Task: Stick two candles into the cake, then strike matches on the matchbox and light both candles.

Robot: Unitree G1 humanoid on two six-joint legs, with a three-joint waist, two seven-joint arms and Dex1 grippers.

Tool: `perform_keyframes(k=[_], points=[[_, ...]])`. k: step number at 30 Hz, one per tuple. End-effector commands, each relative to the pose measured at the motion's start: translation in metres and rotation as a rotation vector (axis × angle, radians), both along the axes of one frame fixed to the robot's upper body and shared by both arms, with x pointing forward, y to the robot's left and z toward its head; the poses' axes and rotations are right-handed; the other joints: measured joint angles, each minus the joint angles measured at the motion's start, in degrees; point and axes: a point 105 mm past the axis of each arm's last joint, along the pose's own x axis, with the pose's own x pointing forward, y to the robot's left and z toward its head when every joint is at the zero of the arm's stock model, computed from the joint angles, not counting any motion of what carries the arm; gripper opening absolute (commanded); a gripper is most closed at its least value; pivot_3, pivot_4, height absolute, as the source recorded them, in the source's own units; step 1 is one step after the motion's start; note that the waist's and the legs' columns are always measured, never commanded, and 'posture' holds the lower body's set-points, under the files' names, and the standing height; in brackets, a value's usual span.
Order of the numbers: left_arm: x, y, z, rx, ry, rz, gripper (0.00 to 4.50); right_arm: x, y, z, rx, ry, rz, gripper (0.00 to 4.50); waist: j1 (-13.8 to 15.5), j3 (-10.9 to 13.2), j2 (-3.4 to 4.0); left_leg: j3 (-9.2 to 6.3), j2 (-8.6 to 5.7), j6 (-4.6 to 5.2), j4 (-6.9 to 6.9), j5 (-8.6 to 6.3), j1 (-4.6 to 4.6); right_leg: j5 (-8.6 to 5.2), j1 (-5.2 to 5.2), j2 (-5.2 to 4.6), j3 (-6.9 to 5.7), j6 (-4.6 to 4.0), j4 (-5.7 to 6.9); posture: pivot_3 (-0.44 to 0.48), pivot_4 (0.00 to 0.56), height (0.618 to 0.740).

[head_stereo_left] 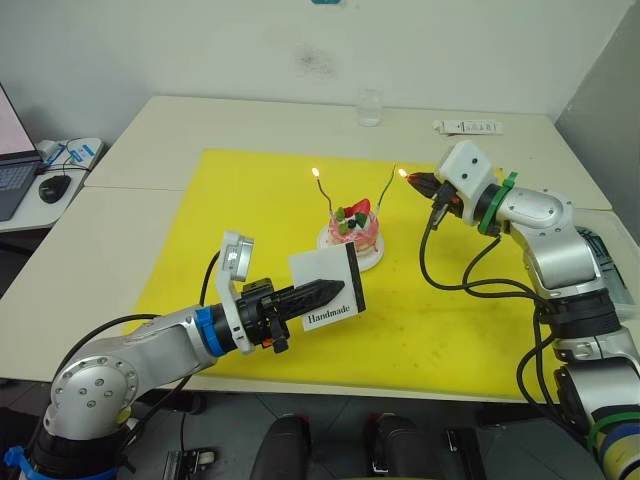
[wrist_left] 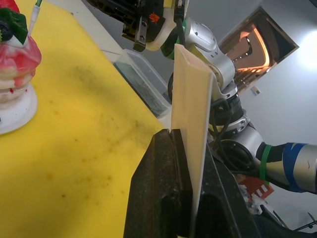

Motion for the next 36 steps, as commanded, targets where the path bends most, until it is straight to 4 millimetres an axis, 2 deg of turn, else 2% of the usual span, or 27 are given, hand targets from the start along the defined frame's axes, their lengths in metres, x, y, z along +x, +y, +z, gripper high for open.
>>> perform_keyframes(k=[1, 6, 15, 22, 26, 30, 36], points=[[-0.001, -0.002, 0.006, -0.015, -0.03, -0.016, 0.0, -0.007, -0.005, 0.017, 0.005, -0.058, -0.002, 0.02, 0.0, 0.0, 0.0, 0.0, 0.0, 0.0, 0.0, 0.0, 0.0, 0.0, 0.0, 0.0, 0.0, 0.0, 0.0, 0.0, 0.15, 0.74], [-0.001, -0.002, 0.006, -0.015, -0.028, -0.019, 0.0, -0.009, -0.006, 0.02, -0.003, -0.069, -0.004, 0.02, 0.0, 0.0, 0.0, 0.01, 0.0, 0.0, 0.0, 0.0, 0.0, 0.0, 0.0, 0.0, 0.01, 0.0, -0.01, 0.0, 0.15, 0.74], [0.0, -0.003, 0.007, -0.014, -0.029, -0.026, 0.0, -0.012, 0.007, 0.028, 0.006, -0.096, 0.03, 0.02, 0.0, 0.0, 0.0, 0.0, 0.0, 0.0, 0.0, 0.0, 0.0, 0.0, 0.0, 0.0, 0.0, 0.0, 0.0, 0.0, 0.15, 0.74], [-0.001, -0.003, 0.007, -0.017, -0.027, -0.03, 0.0, -0.014, 0.004, 0.033, -0.013, -0.12, 0.029, 0.02, 0.0, 0.0, 0.0, 0.0, 0.0, 0.0, 0.0, 0.0, 0.0, 0.0, 0.0, 0.0, -0.01, 0.0, -0.01, 0.0, 0.15, 0.74], [-0.003, -0.005, 0.008, -0.018, -0.037, -0.045, 0.0, -0.021, -0.023, 0.029, -0.06, -0.103, -0.026, 0.02, 0.12, 0.0, 0.0, 0.01, -0.01, 0.0, 0.0, 0.0, -0.01, 0.0, 0.0, -0.01, 0.0, 0.0, -0.02, 0.0, 0.15, 0.74], [-0.009, -0.012, 0.006, 0.012, -0.073, -0.085, 0.0, -0.032, -0.069, 0.015, -0.108, -0.053, -0.137, 0.02, 0.92, 0.0, -0.01, -0.01, -0.06, 0.0, 0.0, 0.0, -0.07, -0.01, 0.02, -0.03, -0.04, 0.01, -0.12, 0.0, 0.15, 0.74], [-0.01, -0.021, 0.003, 0.05, -0.146, -0.122, 0.0, -0.047, -0.144, -0.01, -0.027, 0.059, -0.389, 0.02, 0.97, 0.0, 0.0, 0.03, -0.03, 0.01, 0.01, -0.01, -0.03, -0.01, 0.01, -0.02, 0.01, 0.0, -0.09, 0.0, 0.15, 0.74]])
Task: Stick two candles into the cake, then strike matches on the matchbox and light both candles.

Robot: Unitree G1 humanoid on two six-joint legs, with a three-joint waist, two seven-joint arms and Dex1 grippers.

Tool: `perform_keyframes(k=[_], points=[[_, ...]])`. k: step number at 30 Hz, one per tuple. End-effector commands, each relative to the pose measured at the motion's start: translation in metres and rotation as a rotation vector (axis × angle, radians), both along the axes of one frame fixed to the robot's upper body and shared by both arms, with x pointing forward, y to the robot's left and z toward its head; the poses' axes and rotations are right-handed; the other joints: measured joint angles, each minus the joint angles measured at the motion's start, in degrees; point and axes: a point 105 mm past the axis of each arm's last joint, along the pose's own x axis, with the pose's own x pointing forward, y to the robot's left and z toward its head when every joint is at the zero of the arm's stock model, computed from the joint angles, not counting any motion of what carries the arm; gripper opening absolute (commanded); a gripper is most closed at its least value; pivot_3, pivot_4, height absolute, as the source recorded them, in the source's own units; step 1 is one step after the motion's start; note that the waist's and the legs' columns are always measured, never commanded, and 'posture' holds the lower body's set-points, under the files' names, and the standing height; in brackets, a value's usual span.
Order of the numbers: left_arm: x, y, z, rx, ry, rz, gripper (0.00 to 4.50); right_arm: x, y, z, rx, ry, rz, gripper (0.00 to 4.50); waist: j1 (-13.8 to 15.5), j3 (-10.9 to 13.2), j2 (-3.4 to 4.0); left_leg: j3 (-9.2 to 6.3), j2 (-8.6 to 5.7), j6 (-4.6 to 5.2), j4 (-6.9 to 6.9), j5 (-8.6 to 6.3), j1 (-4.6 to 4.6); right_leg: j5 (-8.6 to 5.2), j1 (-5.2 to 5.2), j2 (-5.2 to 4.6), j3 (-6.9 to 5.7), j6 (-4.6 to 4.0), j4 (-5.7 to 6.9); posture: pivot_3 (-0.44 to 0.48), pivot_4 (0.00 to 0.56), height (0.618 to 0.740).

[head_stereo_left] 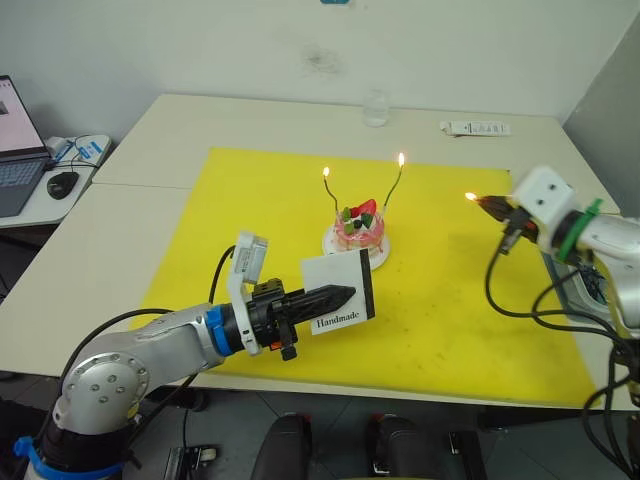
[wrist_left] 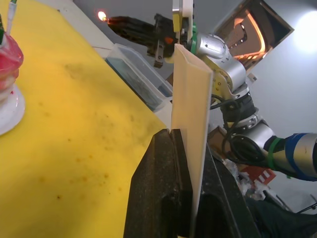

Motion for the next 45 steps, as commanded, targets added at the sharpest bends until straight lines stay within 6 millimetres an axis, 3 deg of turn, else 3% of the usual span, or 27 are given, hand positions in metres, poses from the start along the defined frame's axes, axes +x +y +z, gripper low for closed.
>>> perform_keyframes(k=[1, 6, 11, 18, 30, 34, 36, 39, 42, 45], points=[[-0.006, -0.01, 0.008, -0.019, -0.072, -0.054, 0.0, -0.008, -0.047, 0.01, 0.069, -0.031, -0.178, 0.02, -0.16, 0.0, 0.01, 0.01, 0.01, 0.0, 0.0, 0.0, 0.03, 0.0, 0.0, 0.01, 0.01, -0.01, 0.03, 0.0, 0.15, 0.74], [-0.006, -0.015, 0.009, -0.04, -0.072, -0.073, 0.0, -0.018, -0.101, 0.002, 0.161, 0.008, -0.387, 0.02, -0.48, -0.02, 0.04, 0.01, -0.01, 0.0, 0.04, 0.0, 0.06, -0.04, 0.01, 0.01, 0.05, -0.09, 0.1, 0.0, 0.15, 0.74], [-0.009, -0.016, 0.008, -0.037, -0.07, -0.086, 0.0, -0.026, -0.126, -0.01, 0.221, 0.047, -0.505, 0.02, -0.89, -0.02, 0.04, 0.01, -0.01, 0.0, 0.04, 0.0, 0.05, 0.01, 0.02, 0.03, 0.05, 0.02, 0.07, 0.0, 0.15, 0.74], [-0.006, -0.017, 0.01, -0.038, -0.079, -0.087, 0.0, -0.029, -0.144, -0.025, 0.243, 0.079, -0.593, 0.02, -1.01, -0.03, 0.05, -0.01, -0.04, 0.0, 0.04, 0.0, 0.05, 0.03, 0.02, 0.06, 0.04, 0.05, 0.1, 0.0, 0.15, 0.74], [-0.009, -0.017, 0.008, -0.026, -0.075, -0.091, 0.0, -0.027, -0.15, -0.026, 0.267, 0.053, -0.618, 4.32, -1.03, -0.03, 0.06, 0.01, -0.04, 0.0, 0.05, 0.0, 0.05, 0.04, 0.03, 0.09, 0.05, 0.08, 0.09, 0.0, 0.15, 0.74], [-0.009, -0.016, 0.007, -0.02, -0.072, -0.093, 0.0, -0.024, -0.149, -0.017, 0.278, 0.015, -0.61, 4.45, -1.04, -0.03, 0.06, 0.02, -0.05, 0.0, 0.05, 0.0, 0.05, 0.04, 0.03, 0.1, 0.07, 0.09, 0.09, 0.0, 0.15, 0.74], [-0.009, -0.015, 0.006, -0.023, -0.058, -0.091, 0.0, -0.02, -0.141, -0.009, 0.278, -0.008, -0.574, 4.45, -1.05, -0.03, 0.06, 0.02, -0.05, 0.01, 0.05, 0.0, 0.05, 0.05, 0.03, 0.1, 0.07, 0.09, 0.09, 0.0, 0.15, 0.74], [-0.007, -0.014, 0.005, -0.034, -0.02, -0.073, 0.0, -0.014, -0.109, -0.005, 0.255, 0.036, -0.415, 4.45, -1.08, -0.04, 0.07, 0.01, -0.03, 0.01, 0.05, 0.0, 0.06, 0.04, 0.03, 0.1, 0.07, 0.09, 0.1, 0.0, 0.15, 0.74], [-0.008, -0.013, -0.003, -0.05, 0.071, -0.053, 0.0, -0.018, -0.055, -0.001, 0.222, 0.1, -0.131, 4.45, -1.17, -0.04, 0.08, 0.0, 0.02, 0.01, 0.05, 0.0, 0.07, 0.05, 0.03, 0.09, 0.07, 0.09, 0.1, 0.0, 0.15, 0.74], [-0.01, -0.016, -0.016, -0.008, 0.147, -0.053, 0.0, -0.037, -0.005, -0.004, 0.196, 0.198, 0.152, 4.45, -1.09, -0.04, 0.09, -0.05, 0.08, 0.0, 0.02, 0.0, 0.07, 0.04, 0.03, 0.1, 0.02, 0.09, 0.11, 0.0, 0.15, 0.74]])
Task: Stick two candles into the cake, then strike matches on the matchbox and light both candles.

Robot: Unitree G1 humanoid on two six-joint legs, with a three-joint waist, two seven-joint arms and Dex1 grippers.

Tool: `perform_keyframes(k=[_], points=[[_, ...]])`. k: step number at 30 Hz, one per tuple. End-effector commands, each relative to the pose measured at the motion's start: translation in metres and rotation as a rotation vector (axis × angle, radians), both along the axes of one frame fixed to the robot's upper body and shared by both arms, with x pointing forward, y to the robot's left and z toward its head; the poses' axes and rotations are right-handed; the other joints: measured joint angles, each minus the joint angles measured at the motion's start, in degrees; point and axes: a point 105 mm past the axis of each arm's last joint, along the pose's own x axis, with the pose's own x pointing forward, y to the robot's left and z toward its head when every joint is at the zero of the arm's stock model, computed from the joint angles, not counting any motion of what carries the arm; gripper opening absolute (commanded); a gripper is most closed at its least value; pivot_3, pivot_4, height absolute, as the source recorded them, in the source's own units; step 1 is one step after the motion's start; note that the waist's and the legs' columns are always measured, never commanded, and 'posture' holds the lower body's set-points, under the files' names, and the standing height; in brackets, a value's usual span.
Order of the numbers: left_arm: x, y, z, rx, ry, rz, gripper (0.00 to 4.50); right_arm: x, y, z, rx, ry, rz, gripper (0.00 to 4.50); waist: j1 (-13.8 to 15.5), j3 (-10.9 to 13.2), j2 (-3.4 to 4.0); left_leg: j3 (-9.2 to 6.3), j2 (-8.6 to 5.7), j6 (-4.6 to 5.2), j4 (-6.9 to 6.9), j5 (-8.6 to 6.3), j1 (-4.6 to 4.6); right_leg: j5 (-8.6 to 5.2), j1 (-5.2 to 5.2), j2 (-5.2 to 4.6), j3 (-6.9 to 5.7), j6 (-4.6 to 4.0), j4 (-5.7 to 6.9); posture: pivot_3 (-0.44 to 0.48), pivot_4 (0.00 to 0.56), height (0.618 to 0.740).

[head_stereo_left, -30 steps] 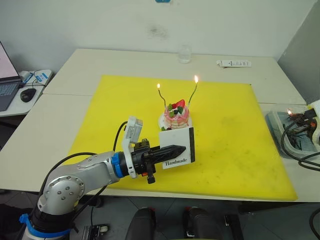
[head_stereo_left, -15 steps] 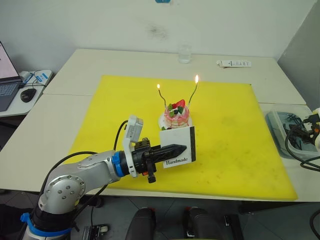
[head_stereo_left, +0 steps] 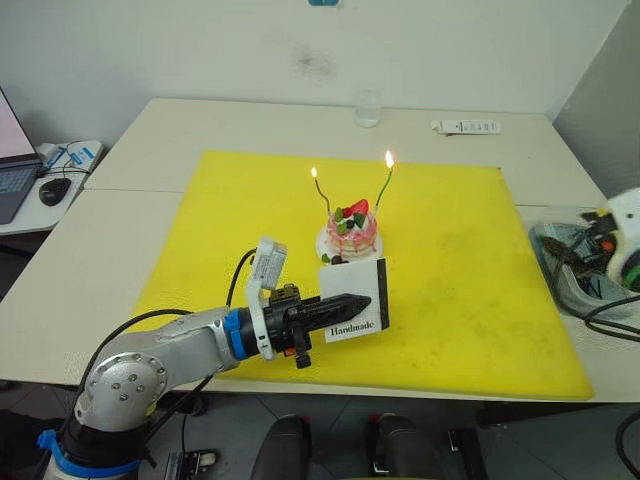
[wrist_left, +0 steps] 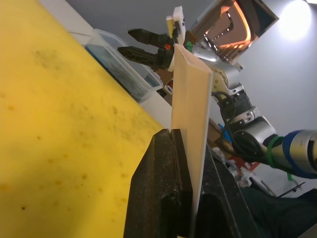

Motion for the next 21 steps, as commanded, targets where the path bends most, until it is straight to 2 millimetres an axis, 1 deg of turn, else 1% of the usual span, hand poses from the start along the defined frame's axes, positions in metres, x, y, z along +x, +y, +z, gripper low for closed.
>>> perform_keyframes(k=[1, 2, 3, 5, 8, 10, 12, 14, 16, 21], points=[[-0.008, -0.006, -0.012, 0.048, 0.066, -0.049, 0.0, -0.026, 0.057, 0.012, -0.011, 0.032, 0.344, 4.45, 0.05, 0.0, 0.0, -0.02, 0.0, 0.0, 0.0, 0.0, 0.0, -0.01, 0.0, 0.0, -0.02, 0.0, 0.0, 0.0, 0.15, 0.74], [-0.01, -0.007, -0.015, 0.064, 0.077, -0.068, 0.0, -0.031, 0.066, 0.011, -0.005, 0.048, 0.399, 4.45, 0.16, 0.0, 0.0, -0.02, 0.0, 0.0, 0.0, 0.0, -0.01, -0.01, 0.01, 0.0, -0.03, 0.0, -0.01, 0.0, 0.15, 0.74], [-0.008, -0.008, -0.021, 0.087, 0.107, -0.064, 0.0, -0.039, 0.079, 0.01, -0.004, 0.068, 0.472, 4.45, 0.22, 0.0, 0.0, -0.04, -0.01, 0.0, 0.0, 0.0, -0.02, -0.01, 0.02, 0.0, -0.06, 0.0, -0.02, 0.0, 0.15, 0.74], [0.002, -0.008, -0.033, 0.108, 0.187, -0.026, 0.0, -0.054, 0.1, 0.005, -0.04, 0.096, 0.605, 4.45, 0.35, 0.0, 0.0, -0.03, -0.08, 0.0, 0.02, 0.0, -0.01, -0.01, 0.05, -0.05, -0.06, 0.01, -0.03, 0.0, 0.15, 0.74], [0.017, -0.009, -0.044, 0.113, 0.285, 0.03, 0.0, -0.069, 0.118, -0.005, -0.1, 0.13, 0.732, 4.45, 0.38, 0.01, -0.01, -0.02, -0.09, 0.0, 0.09, 0.0, -0.01, 0.06, 0.08, -0.1, -0.05, 0.12, -0.06, 0.0, 0.15, 0.74], [0.028, -0.01, -0.048, 0.097, 0.363, 0.064, 0.0, -0.076, 0.13, -0.007, -0.096, 0.137, 0.797, 4.45, 0.36, 0.01, -0.01, 0.01, -0.1, 0.0, 0.12, 0.0, -0.01, 0.1, 0.08, -0.13, -0.02, 0.17, -0.08, 0.0, 0.15, 0.74], [0.035, -0.012, -0.05, 0.095, 0.412, 0.075, 0.0, -0.079, 0.136, -0.009, -0.1, 0.136, 0.83, 4.45, 0.37, 0.01, -0.02, 0.02, -0.11, 0.0, 0.13, 0.0, -0.01, 0.12, 0.08, -0.16, -0.01, 0.19, -0.07, 0.0, 0.15, 0.74], [0.037, -0.014, -0.057, 0.139, 0.446, 0.069, 0.0, -0.078, 0.141, -0.01, -0.097, 0.129, 0.841, 4.45, 0.38, 0.01, -0.02, 0.01, -0.11, 0.0, 0.13, 0.0, 0.0, 0.13, 0.09, -0.16, -0.02, 0.2, -0.06, 0.0, 0.15, 0.74], [0.038, -0.015, -0.063, 0.169, 0.489, 0.07, 0.0, -0.074, 0.143, -0.011, -0.095, 0.115, 0.828, 4.45, 0.37, 0.01, -0.01, 0.01, -0.11, 0.0, 0.1, 0.0, 0.0, 0.12, 0.08, -0.14, -0.01, 0.19, -0.06, 0.0, 0.15, 0.74], [0.041, -0.017, -0.069, 0.213, 0.53, 0.062, 0.0, -0.071, 0.145, -0.011, -0.083, 0.1, 0.809, 4.45, 0.39, 0.01, -0.01, -0.01, -0.09, 0.0, 0.08, 0.0, -0.02, 0.1, 0.06, -0.12, -0.02, 0.16, -0.07, 0.0, 0.15, 0.74]])
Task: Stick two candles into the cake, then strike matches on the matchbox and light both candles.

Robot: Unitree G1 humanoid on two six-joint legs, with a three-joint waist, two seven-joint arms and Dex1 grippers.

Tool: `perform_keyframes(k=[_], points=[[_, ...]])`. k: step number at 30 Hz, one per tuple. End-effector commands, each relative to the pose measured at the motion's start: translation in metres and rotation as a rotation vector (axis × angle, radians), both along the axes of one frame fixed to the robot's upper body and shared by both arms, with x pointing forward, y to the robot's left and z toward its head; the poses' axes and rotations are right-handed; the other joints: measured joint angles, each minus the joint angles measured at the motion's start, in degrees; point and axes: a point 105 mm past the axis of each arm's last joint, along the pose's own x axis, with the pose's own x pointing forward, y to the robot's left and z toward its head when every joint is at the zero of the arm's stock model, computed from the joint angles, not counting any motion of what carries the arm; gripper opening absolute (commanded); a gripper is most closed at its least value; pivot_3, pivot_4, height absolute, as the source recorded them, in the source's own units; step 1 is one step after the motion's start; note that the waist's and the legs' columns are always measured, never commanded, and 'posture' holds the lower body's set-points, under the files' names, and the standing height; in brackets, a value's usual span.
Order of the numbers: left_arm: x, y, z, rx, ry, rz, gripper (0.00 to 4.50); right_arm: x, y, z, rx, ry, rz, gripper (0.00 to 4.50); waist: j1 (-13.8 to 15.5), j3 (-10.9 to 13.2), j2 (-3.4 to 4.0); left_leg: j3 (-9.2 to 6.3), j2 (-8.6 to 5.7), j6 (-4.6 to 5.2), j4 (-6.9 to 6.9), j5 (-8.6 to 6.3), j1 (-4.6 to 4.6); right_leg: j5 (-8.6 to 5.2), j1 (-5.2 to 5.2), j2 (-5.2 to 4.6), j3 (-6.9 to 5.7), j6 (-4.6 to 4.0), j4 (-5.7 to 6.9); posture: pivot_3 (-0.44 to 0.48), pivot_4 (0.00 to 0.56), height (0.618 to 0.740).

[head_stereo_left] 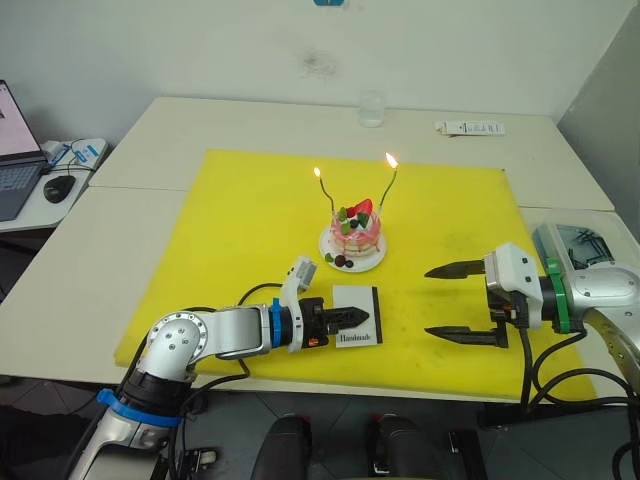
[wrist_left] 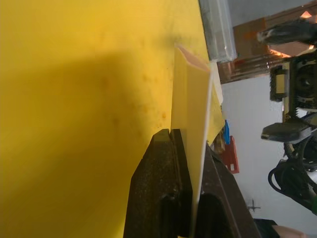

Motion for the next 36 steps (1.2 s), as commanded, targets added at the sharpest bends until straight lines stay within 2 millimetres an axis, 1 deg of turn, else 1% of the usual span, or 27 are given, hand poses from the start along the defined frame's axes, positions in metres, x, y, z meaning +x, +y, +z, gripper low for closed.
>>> perform_keyframes(k=[1, 3, 4, 10, 13, 14, 16, 17, 18, 19, 20, 22, 24, 25, 27, 28, 29, 30, 32, 33, 36], points=[[0.002, -0.003, 0.001, 0.019, 0.009, -0.018, 0.0, 0.001, 0.002, 0.009, 0.005, -0.057, 0.002, 4.45, 0.01, 0.0, 0.0, -0.02, 0.0, 0.0, 0.0, 0.0, 0.0, 0.0, 0.0, 0.0, -0.02, 0.0, 0.01, 0.0, 0.15, 0.74], [0.006, -0.001, -0.001, 0.049, 0.0, -0.011, 0.59, 0.003, 0.002, 0.008, 0.004, -0.071, -0.008, 4.5, 0.01, 0.0, 0.0, -0.01, -0.01, 0.0, 0.02, 0.0, 0.01, 0.0, 0.0, 0.0, -0.01, 0.0, 0.03, 0.0, 0.15, 0.74], [0.008, 0.0, -0.001, 0.054, -0.001, -0.008, 0.78, 0.003, 0.002, 0.007, 0.004, -0.074, -0.01, 4.5, 0.01, 0.0, 0.0, 0.0, -0.02, -0.01, 0.02, 0.0, 0.02, 0.01, 0.0, 0.0, 0.0, -0.01, 0.04, 0.0, 0.15, 0.74], [0.017, 0.01, 0.006, 0.07, -0.032, 0.023, 2.71, 0.007, 0.002, 0.005, 0.014, -0.08, -0.024, 4.5, 0.0, 0.0, 0.0, 0.02, -0.04, -0.01, 0.04, 0.01, 0.02, 0.01, 0.01, -0.01, 0.02, 0.0, 0.05, 0.0, 0.15, 0.74], [0.014, 0.032, 0.01, 0.1, -0.043, 0.053, 3.66, 0.01, -0.003, 0.003, 0.01, -0.079, -0.036, 4.5, -0.3, 0.0, 0.0, 0.01, 0.01, -0.01, 0.02, 0.01, 0.03, 0.01, 0.0, 0.0, 0.01, -0.01, 0.05, 0.0, 0.15, 0.74], [0.014, 0.038, 0.012, 0.109, -0.045, 0.063, 4.05, 0.01, -0.005, 0.003, 0.007, -0.079, -0.039, 4.5, -0.37, 0.0, 0.0, 0.0, 0.03, -0.01, 0.01, 0.01, 0.06, 0.0, 0.0, 0.01, 0.02, -0.03, 0.06, 0.0, 0.15, 0.74], [0.017, 0.064, 0.017, 0.18, -0.079, 0.117, 4.47, 0.014, -0.012, 0.003, 0.006, -0.079, -0.07, 4.5, -0.44, 0.0, 0.0, 0.0, 0.06, -0.01, -0.01, 0.01, 0.1, -0.02, 0.0, 0.03, 0.01, -0.07, 0.1, 0.0, 0.15, 0.74], [0.018, 0.075, 0.02, 0.222, -0.106, 0.135, 4.47, 0.017, -0.014, 0.003, 0.01, -0.077, -0.087, 4.5, -0.49, 0.0, 0.0, -0.01, 0.09, -0.01, -0.02, 0.01, 0.11, -0.04, 0.0, 0.05, -0.01, -0.1, 0.11, 0.0, 0.15, 0.74], [0.018, 0.082, 0.022, 0.248, -0.125, 0.143, 4.47, 0.018, -0.017, 0.003, 0.014, -0.076, -0.098, 4.5, -0.49, 0.0, 0.0, -0.02, 0.11, -0.01, -0.02, 0.0, 0.12, -0.05, -0.01, 0.07, -0.02, -0.13, 0.14, 0.0, 0.15, 0.74], [0.021, 0.093, 0.026, 0.306, -0.18, 0.157, 4.47, 0.021, -0.02, 0.003, 0.028, -0.068, -0.124, 4.5, -0.46, 0.0, 0.0, -0.03, 0.1, -0.01, -0.03, 0.0, 0.14, -0.07, -0.02, 0.07, -0.03, -0.16, 0.15, 0.0, 0.15, 0.74], [0.028, 0.107, 0.033, 0.351, -0.251, 0.198, 4.47, 0.025, -0.025, 0.004, 0.044, -0.062, -0.161, 4.5, -0.43, 0.0, 0.0, -0.03, 0.07, -0.01, -0.04, 0.0, 0.14, -0.1, -0.02, 0.06, -0.04, -0.21, 0.16, 0.0, 0.15, 0.74], [0.046, 0.143, 0.053, 0.466, -0.452, 0.306, 4.47, 0.035, -0.041, 0.006, 0.088, -0.059, -0.267, 4.5, -0.39, 0.01, 0.0, -0.01, 0.05, -0.02, -0.04, 0.0, 0.12, -0.25, -0.03, 0.05, -0.05, -0.47, 0.13, 0.0, 0.15, 0.74], [0.057, 0.164, 0.066, 0.561, -0.642, 0.332, 4.47, 0.044, -0.052, 0.005, 0.139, -0.049, -0.375, 4.5, -0.34, 0.01, 0.0, 0.08, 0.0, -0.03, -0.04, 0.0, 0.1, -0.29, -0.05, 0.02, 0.0, -0.58, 0.09, 0.0, 0.15, 0.74], [0.059, 0.169, 0.069, 0.586, -0.707, 0.333, 4.47, 0.047, -0.056, 0.004, 0.156, -0.043, -0.408, 4.5, -0.25, 0.0, 0.01, 0.11, -0.01, -0.04, -0.05, -0.01, 0.09, -0.3, -0.06, -0.03, 0.02, -0.59, 0.07, 0.0, 0.15, 0.74], [0.073, 0.194, 0.074, 0.649, -0.809, 0.445, 4.47, 0.061, -0.074, 0.0, 0.181, -0.077, -0.555, 4.5, -0.09, 0.0, 0.02, 0.2, -0.05, -0.04, -0.13, -0.01, 0.06, -0.31, -0.06, -0.16, 0.05, -0.62, -0.04, 0.0, 0.15, 0.74], [0.078, 0.204, 0.073, 0.688, -0.851, 0.491, 4.47, 0.066, -0.082, -0.003, 0.19, -0.089, -0.619, 4.5, 0.02, -0.01, 0.02, 0.2, -0.04, -0.04, -0.14, -0.02, 0.03, -0.31, -0.06, -0.17, 0.04, -0.61, -0.1, 0.0, 0.15, 0.74], [0.081, 0.209, 0.069, 0.728, -0.89, 0.5, 4.47, 0.07, -0.088, -0.005, 0.201, -0.098, -0.669, 4.5, 0.1, 0.0, 0.01, 0.2, -0.04, -0.04, -0.17, -0.02, 0.02, -0.31, -0.05, -0.19, 0.04, -0.61, -0.13, 0.0, 0.15, 0.74], [0.082, 0.209, 0.064, 0.746, -0.925, 0.504, 4.47, 0.071, -0.091, -0.008, 0.221, -0.09, -0.701, 4.5, 0.15, 0.0, 0.01, 0.2, -0.04, -0.03, -0.16, -0.02, 0.0, -0.31, -0.06, -0.19, 0.03, -0.61, -0.14, 0.0, 0.15, 0.74], [0.085, 0.21, 0.06, 0.745, -0.956, 0.558, 4.47, 0.067, -0.093, -0.013, 0.234, -0.077, -0.723, 4.5, 0.34, 0.0, 0.02, 0.25, -0.03, -0.02, -0.21, -0.02, -0.15, -0.28, -0.2, -0.21, 0.06, -0.57, -0.16, 0.0, 0.15, 0.74], [0.086, 0.21, 0.058, 0.739, -0.962, 0.578, 4.47, 0.066, -0.093, -0.015, 0.234, -0.075, -0.725, 4.5, 0.5, 0.0, 0.01, 0.23, -0.05, -0.02, -0.22, -0.03, -0.19, -0.19, -0.22, -0.23, 0.04, -0.41, -0.14, 0.0, 0.15, 0.74], [0.091, 0.205, 0.057, 0.709, -0.982, 0.644, 4.47, 0.046, -0.093, -0.024, 0.233, -0.039, -0.718, 4.5, 1.01, 0.0, 0.0, 0.13, -0.02, -0.01, -0.21, -0.03, -0.44, -0.09, -0.4, -0.2, -0.05, -0.24, -0.13, 0.0, 0.15, 0.74]])
